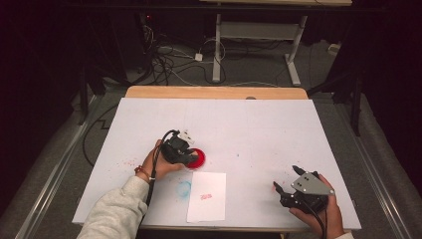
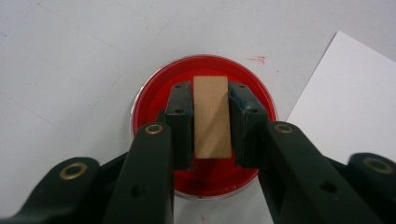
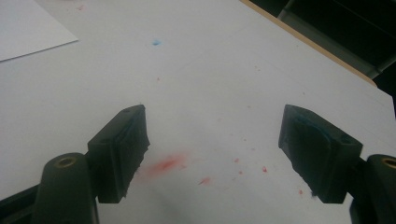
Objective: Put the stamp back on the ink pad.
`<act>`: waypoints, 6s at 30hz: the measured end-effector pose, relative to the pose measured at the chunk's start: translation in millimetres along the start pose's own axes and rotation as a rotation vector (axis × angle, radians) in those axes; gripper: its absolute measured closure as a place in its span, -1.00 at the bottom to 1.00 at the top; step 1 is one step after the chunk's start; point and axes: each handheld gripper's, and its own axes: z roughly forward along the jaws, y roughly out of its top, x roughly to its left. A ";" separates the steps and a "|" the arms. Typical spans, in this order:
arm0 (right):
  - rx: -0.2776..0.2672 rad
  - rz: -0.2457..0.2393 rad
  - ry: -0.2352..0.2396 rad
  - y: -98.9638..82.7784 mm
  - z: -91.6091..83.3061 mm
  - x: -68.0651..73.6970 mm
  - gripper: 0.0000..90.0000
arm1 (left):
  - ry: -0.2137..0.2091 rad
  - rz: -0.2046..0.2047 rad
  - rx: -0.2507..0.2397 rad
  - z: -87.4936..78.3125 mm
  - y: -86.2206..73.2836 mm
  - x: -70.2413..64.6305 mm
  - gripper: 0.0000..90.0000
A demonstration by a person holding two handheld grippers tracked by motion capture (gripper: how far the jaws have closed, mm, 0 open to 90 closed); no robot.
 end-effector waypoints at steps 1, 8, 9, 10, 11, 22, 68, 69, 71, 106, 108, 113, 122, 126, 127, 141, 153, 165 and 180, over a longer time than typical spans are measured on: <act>0.000 0.001 -0.001 0.0 -0.1 -0.1 -0.46 | 0.001 0.000 0.000 -0.1 0.0 0.0 0.57; -0.007 0.003 -0.002 0.1 -0.8 -0.7 -0.46 | 0.024 0.021 -0.021 -7.6 1.1 -3.0 0.29; -0.005 0.003 -0.002 -0.1 -0.6 -0.9 -0.46 | 0.037 0.020 -0.029 -9.4 1.4 -4.0 0.26; -0.004 0.004 -0.002 -0.4 -0.5 -1.0 -0.46 | 0.048 0.024 -0.035 -11.2 1.8 -4.9 0.23; -0.003 0.005 -0.002 -0.5 -0.4 -1.1 -0.46 | 0.055 0.027 -0.045 -12.9 2.1 -6.1 0.21; -0.008 -0.001 0.000 0.4 -1.5 -0.3 -0.46 | 0.132 0.042 -0.168 -27.4 3.6 -15.6 -0.17; -0.058 0.000 0.013 5.8 -9.3 3.5 -0.46 | 0.273 0.201 -0.396 -65.7 -12.9 -59.0 -0.58; -0.056 0.001 0.013 6.0 -9.6 3.9 -0.46 | 0.277 0.203 -0.397 -66.6 -14.1 -59.4 -0.59; -0.059 -0.001 0.014 6.4 -9.6 4.2 -0.46 | 0.284 0.207 -0.398 -68.1 -16.4 -60.7 -0.61; -0.049 -0.012 0.021 7.0 -6.6 8.2 -0.46 | 0.411 0.199 -0.392 -75.3 -89.3 -65.5 -0.62; -0.050 -0.012 0.022 7.1 -6.4 8.4 -0.46 | 0.419 0.190 -0.383 -74.9 -93.7 -64.4 -0.62; -0.047 -0.013 0.025 7.0 -6.3 8.7 -0.46 | 0.425 0.165 -0.359 -72.3 -106.1 -64.4 -0.62; -0.047 -0.009 0.030 7.0 -4.7 8.4 -0.46 | 0.433 0.122 -0.335 -73.3 -130.8 -60.1 -0.61; -0.043 -0.003 0.031 7.3 -2.2 7.6 -0.46 | 0.428 0.106 -0.303 -72.6 -141.5 -57.7 -0.61; -0.043 -0.002 0.033 7.4 -1.3 7.5 -0.46 | 0.418 0.100 -0.298 -71.8 -144.5 -57.2 -0.61; -0.049 0.002 0.038 9.1 1.2 6.7 -0.46 | 0.395 0.031 -0.243 -71.2 -169.8 -48.4 -0.61; -0.052 -0.015 0.031 10.4 -2.1 9.3 -0.46 | 0.392 0.035 -0.273 -77.8 -170.7 -54.0 -0.61; -0.047 -0.020 0.035 9.6 -0.5 9.4 -0.46 | 0.392 0.050 -0.272 -77.2 -169.0 -53.8 -0.61; -0.048 0.002 0.054 9.7 2.3 7.0 -0.46 | 0.389 0.041 -0.269 -75.5 -167.0 -49.0 -0.61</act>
